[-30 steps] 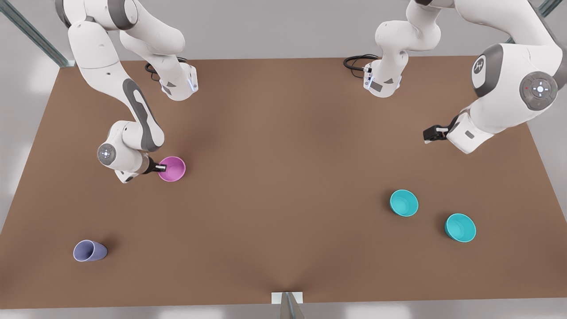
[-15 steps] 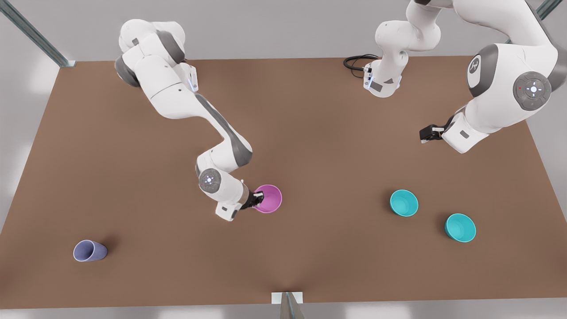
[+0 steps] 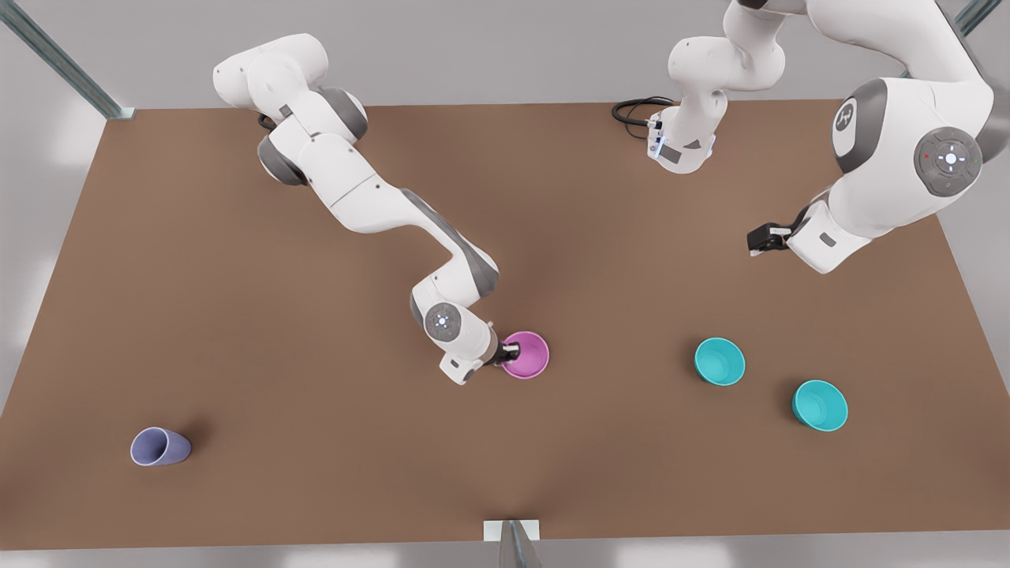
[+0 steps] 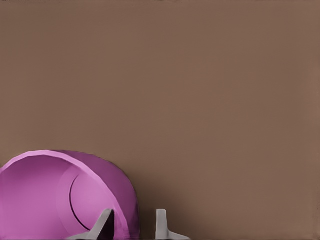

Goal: Stack the blue bowl on the pink bowl

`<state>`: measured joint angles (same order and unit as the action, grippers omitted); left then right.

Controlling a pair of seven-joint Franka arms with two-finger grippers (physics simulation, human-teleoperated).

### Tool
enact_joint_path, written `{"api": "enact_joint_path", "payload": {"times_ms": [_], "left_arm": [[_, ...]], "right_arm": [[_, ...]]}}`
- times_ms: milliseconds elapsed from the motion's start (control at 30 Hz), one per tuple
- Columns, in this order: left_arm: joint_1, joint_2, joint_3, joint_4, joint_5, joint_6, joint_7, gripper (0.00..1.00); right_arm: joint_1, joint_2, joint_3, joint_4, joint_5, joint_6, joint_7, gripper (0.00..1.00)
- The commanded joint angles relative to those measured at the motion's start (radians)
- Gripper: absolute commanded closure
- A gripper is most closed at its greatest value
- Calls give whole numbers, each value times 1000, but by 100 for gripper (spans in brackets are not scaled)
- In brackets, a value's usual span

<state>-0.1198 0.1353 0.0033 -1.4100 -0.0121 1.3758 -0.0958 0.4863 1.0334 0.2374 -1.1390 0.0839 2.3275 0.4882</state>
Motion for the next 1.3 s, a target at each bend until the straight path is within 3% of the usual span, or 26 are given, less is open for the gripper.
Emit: {"api": "enact_joint_path", "payload": {"times_ms": [0, 100, 167, 200, 267, 333, 367, 467, 533, 567, 767, 800, 833, 1000, 1067, 1167, 1267], "left_arm": [[-14, 1, -3, 2, -2, 34, -7, 0], [-14, 18, 6, 17, 1, 81, -10, 0], [-4, -19, 10, -30, -8, 173, -10, 0], [0, -26, 12, -125, -12, 233, -16, 0], [51, 119, 12, -240, -38, 477, -42, 0], [95, 251, 12, -262, -109, 672, 92, 0], [129, 297, 12, -251, -160, 693, 237, 0], [157, 388, 12, -236, -170, 796, 355, 0], [155, 431, 12, -236, -167, 824, 389, 0], [161, 442, 12, -239, -167, 819, 427, 0], [195, 501, 12, -253, -166, 809, 516, 0], [197, 501, 12, -253, -166, 779, 516, 0], [200, 501, 12, -264, -167, 755, 516, 0], [203, 546, 17, -264, -172, 766, 513, 0], [203, 550, 17, -264, -172, 767, 508, 34], [203, 560, 15, -262, -232, 770, 507, 36], [203, 567, 12, -261, -244, 772, 505, 55]], "right_arm": [[0, -4, 0, -1, -44, 10, 242, 0], [-55, -76, -1, -1, -47, -16, 201, 0], [-179, -167, 11, -11, -26, -249, 80, 0], [-280, -197, 33, -16, 29, -413, -14, 0], [-552, -257, 34, -21, 19, -738, -423, 0], [-845, -315, 37, -34, -26, -927, -841, 0], [-882, -420, 34, -63, -42, -976, -850, 0], [-891, -754, 34, -171, -79, -1047, -843, 0], [-884, -1021, 34, -421, -81, -939, -800, 0], [-881, -1067, 34, -439, -81, -933, -795, 0], [-864, -1009, 51, -341, -156, -967, -795, 0], [-835, -1007, 39, -338, -159, -970, -793, 0], [-773, -1007, -27, -334, -165, -970, -795, 0], [-784, -980, -27, -337, -171, -968, -793, 0], [-787, -971, -29, -338, -173, -967, -795, 0], [-785, -966, -27, -337, -173, -968, -798, 0], [-792, -948, -27, -312, -174, -970, -793, 0]]}}
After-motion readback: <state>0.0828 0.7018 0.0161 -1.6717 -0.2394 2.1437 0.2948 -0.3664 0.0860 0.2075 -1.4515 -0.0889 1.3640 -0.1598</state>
